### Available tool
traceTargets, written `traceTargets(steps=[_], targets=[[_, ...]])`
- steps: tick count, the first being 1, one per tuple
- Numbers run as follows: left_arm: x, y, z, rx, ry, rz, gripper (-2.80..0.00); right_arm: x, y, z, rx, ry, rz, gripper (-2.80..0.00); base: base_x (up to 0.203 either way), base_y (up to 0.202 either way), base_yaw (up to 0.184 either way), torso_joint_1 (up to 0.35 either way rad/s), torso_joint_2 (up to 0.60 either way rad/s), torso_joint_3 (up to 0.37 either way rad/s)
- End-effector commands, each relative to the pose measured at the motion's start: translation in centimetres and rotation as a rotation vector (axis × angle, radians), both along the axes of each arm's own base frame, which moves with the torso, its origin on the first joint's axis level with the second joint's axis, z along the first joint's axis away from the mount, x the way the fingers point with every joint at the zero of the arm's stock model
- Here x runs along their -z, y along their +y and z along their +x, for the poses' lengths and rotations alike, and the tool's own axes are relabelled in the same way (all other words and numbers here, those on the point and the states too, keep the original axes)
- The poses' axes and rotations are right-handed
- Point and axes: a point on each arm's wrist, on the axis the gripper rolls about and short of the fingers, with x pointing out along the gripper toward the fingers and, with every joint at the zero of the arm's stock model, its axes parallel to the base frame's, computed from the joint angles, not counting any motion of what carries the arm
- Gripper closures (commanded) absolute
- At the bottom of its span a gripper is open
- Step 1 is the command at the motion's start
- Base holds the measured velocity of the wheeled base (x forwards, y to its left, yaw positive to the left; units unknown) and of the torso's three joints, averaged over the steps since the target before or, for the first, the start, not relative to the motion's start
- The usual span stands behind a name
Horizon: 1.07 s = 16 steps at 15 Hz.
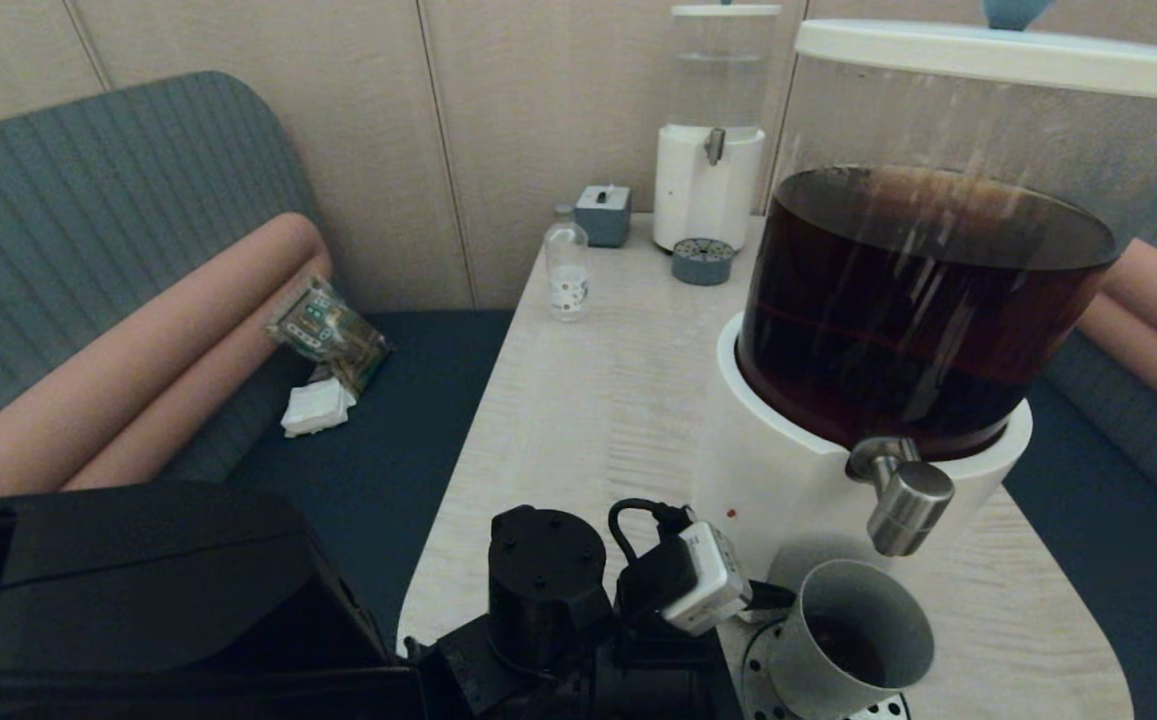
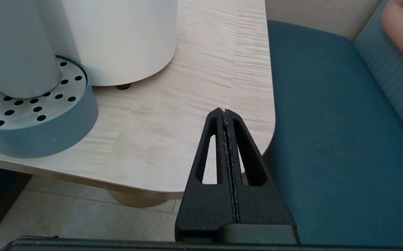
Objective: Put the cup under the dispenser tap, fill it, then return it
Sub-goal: Place the cup next to the water dispenser
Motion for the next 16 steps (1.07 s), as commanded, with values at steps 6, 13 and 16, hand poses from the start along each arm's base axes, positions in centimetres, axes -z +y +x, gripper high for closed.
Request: traceTargets(steps=[6,13,16], targets=[[0.8,-1.7,0.0,0.028,0.003,-0.006,-2.80,0.0,0.0,0.0,-0.001,0.000,-0.001,0.00,0.000,0.000,0.000,0.000,0.00,0.000],[1.4,-2.6,0.4,0.030,0.006,-0.004,-2.80,0.0,0.0,0.0,-0.001,0.000,-0.001,0.00,0.000,0.000,0.000,0.000,0.00,0.000],[1.6,-2.8,0.5,0.030,0.005,-0.005,-2.80,0.0,0.0,0.0,-0.001,0.000,-0.001,0.00,0.000,0.000,0.000,0.000,0.00,0.000]])
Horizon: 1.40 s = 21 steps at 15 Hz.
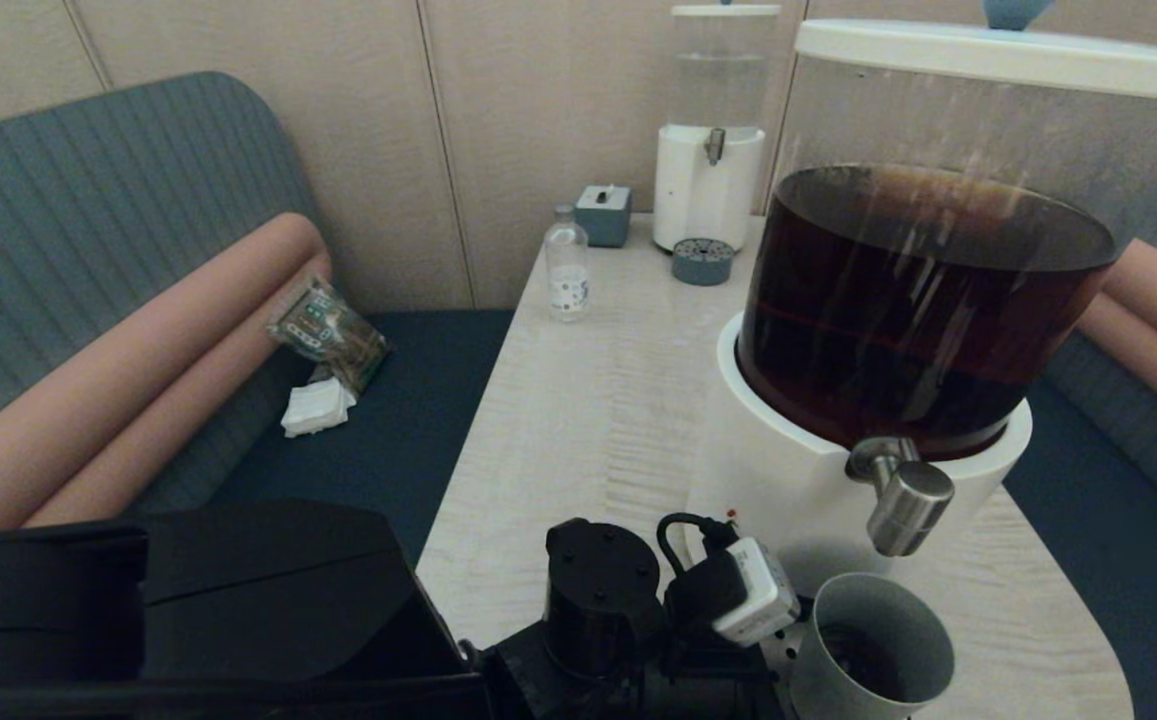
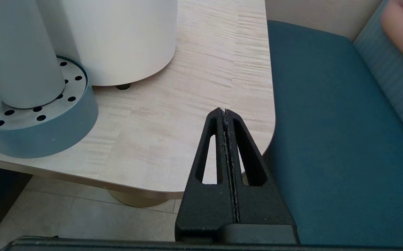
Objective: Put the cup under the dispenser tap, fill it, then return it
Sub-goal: Place the cup next to the water dispenser
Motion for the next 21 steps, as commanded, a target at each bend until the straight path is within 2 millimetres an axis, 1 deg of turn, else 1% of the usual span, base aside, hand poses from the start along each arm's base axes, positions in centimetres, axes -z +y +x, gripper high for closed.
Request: traceTargets(steps=[1,8,21], targets=[[0.3,-0.2,0.2,0.003,-0.001,-0.004,-2.80,0.1,0.0,0.0,0.001,0.000,-0.001,0.00,0.000,0.000,0.000,0.000,0.00,0.000],[0.5,-1.4,1.0,-0.019,-0.010,-0.016,-2.80,0.1,0.0,0.0,0.000,0.000,-0.001,0.00,0.000,0.000,0.000,0.000,0.00,0.000],[0.5,-2.2,1.7,-0.026,-0.019,-0.025,-2.80,0.1,0.0,0.0,0.000,0.000,-0.001,0.00,0.000,0.000,0.000,0.000,0.00,0.000]])
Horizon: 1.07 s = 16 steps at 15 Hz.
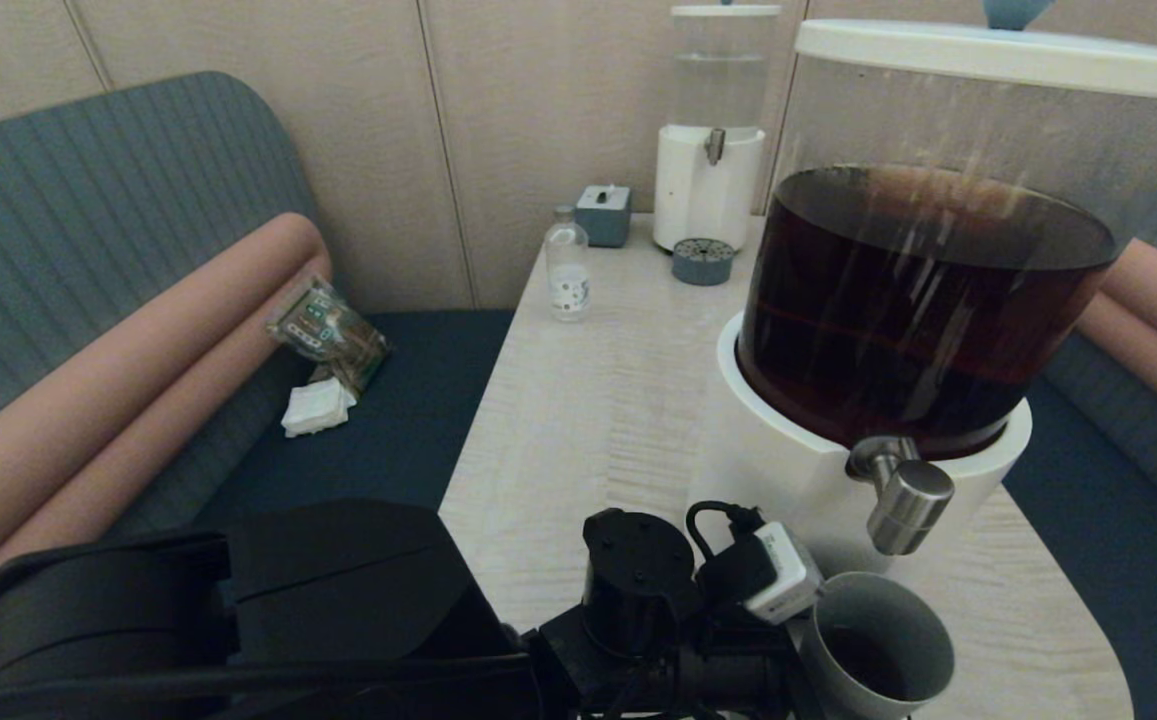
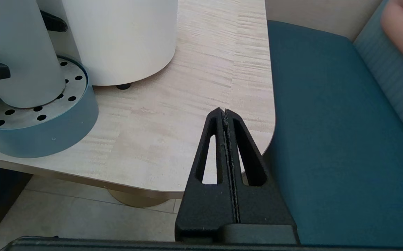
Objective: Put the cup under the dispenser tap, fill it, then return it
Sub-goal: Place the cup next to the water dispenser
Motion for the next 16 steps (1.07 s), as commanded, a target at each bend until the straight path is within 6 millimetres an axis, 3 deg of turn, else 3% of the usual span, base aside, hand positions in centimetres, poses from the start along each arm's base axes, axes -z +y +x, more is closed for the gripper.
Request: traceTargets(steps=[1,7,8,16], targets=[[-0.06,-0.04,0.06,-0.002,-0.007,-0.007,-2.80,0.05,0.00,0.00,-0.001,0.000,-0.001,0.00,0.000,0.000,0.000,0.000,0.00,0.000],[-0.20,-0.11,0.19,-0.033,-0.019,-0.011,-2.80,0.05,0.00,0.00,-0.001,0.000,-0.001,0.00,0.000,0.000,0.000,0.000,0.00,0.000],[-0.17,-0.09,0.18,-0.035,-0.018,-0.010,0.00,0.05,0.00,0.00,-0.001,0.000,-0.001,0.00,0.000,0.000,0.000,0.000,0.00,0.000],[-0.57,0.64,-0.38,-0.041,-0.009,-0.006,0.00,0.05,0.00,0.00,-0.001,0.000,-0.001,0.00,0.000,0.000,0.000,0.000,0.00,0.000]])
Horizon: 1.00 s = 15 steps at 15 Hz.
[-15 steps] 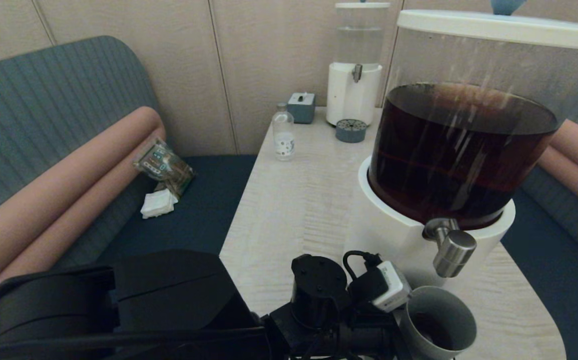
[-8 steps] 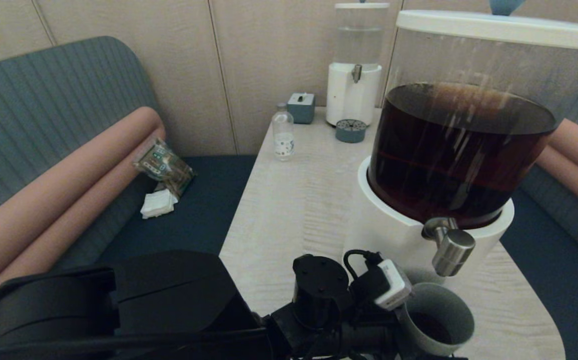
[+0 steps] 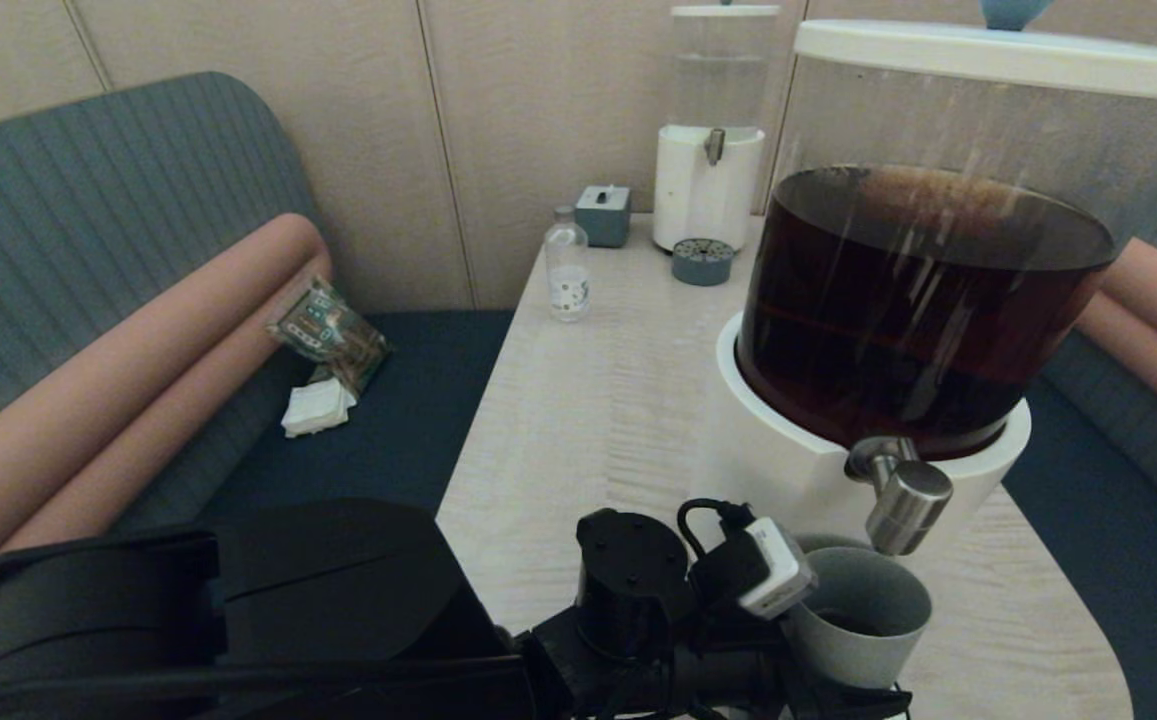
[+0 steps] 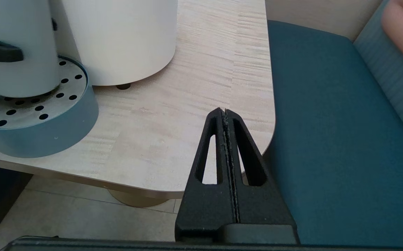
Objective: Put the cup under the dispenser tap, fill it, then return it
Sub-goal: Place the cup next to the water dispenser
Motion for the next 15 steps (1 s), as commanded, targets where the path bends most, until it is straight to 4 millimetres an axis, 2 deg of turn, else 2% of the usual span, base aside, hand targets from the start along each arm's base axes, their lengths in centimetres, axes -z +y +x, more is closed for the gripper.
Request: traceTargets(steps=[1,5,11,15], targets=[[-0.8,0.5,-0.4,-0.011,-0.007,-0.009,0.00,0.0,0.0,0.0,-0.001,0.000,-0.001,0.00,0.000,0.000,0.000,0.000,0.00,0.000],[-2.9,2.7,-1.8,-0.038,-0.010,-0.015,0.00,0.0,0.0,0.0,0.000,0.000,-0.001,0.00,0.000,0.000,0.000,0.000,0.00,0.000],[-4.4,7.5,-4.7,-0.110,0.028,0.023,0.00,0.0,0.0,0.0,-0.001,0.000,-0.001,0.00,0.000,0.000,0.000,0.000,0.00,0.000],[-5.8,11.3,-5.3,-0.244,0.058,0.003,0.00,0.0,0.0,0.0,0.001,0.000,-0.001,0.00,0.000,0.000,0.000,0.000,0.00,0.000]])
